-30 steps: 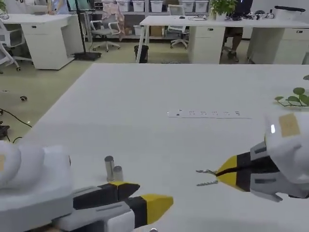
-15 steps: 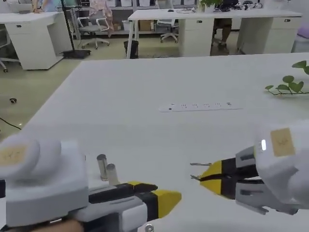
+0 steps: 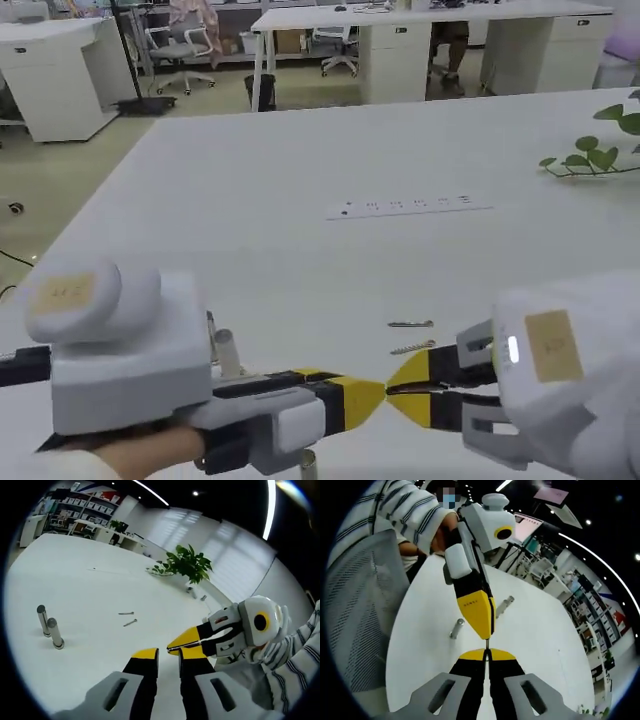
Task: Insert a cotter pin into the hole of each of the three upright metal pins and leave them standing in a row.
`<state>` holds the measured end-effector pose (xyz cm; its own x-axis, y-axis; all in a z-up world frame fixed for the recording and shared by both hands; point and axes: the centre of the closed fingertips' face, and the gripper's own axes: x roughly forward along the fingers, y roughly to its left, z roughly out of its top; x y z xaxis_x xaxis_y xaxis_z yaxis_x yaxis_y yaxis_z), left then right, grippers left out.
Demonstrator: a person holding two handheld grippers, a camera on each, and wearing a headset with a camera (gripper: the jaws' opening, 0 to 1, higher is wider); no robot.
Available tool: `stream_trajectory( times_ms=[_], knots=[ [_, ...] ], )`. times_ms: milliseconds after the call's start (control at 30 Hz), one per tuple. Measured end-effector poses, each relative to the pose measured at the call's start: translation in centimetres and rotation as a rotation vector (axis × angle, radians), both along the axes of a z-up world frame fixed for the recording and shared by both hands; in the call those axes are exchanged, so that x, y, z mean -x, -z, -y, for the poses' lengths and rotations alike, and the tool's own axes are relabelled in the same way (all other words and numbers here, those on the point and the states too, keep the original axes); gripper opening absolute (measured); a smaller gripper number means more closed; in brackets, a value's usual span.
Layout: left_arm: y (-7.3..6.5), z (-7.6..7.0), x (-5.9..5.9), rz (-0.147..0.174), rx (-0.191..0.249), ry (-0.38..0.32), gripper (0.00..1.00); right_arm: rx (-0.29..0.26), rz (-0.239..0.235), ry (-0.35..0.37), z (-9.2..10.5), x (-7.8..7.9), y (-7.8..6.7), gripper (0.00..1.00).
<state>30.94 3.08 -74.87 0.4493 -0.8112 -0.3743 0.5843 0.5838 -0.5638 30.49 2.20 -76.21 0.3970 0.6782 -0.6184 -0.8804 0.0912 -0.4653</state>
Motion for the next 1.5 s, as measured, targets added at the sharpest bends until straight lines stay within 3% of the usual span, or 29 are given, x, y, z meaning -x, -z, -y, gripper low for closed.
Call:
stream_trajectory(
  times_ms=[167, 700, 767, 1500],
  knots=[
    [0.4, 0.4, 0.6, -0.009, -0.017, 0.034, 0.1, 0.003, 0.001, -0.01, -0.1, 0.3, 0.1, 0.02],
    [1.2, 0.1, 0.6, -0.036, -0.026, 0.041, 0.03, 0.013, 0.013, -0.026, -0.7, 0.5, 0.5, 0.02],
    [1.3, 0.1, 0.7, -0.023, -0.041, 0.05, 0.03, 0.015, 0.017, -0.031, -0.8, 0.6, 0.5, 0.02],
    [2.7, -0.3, 1.5, -0.055, -0.103, 0.094, 0.01, 0.036, 0.016, -0.06, -1.5, 1.6, 1.7, 0.02]
  ],
)
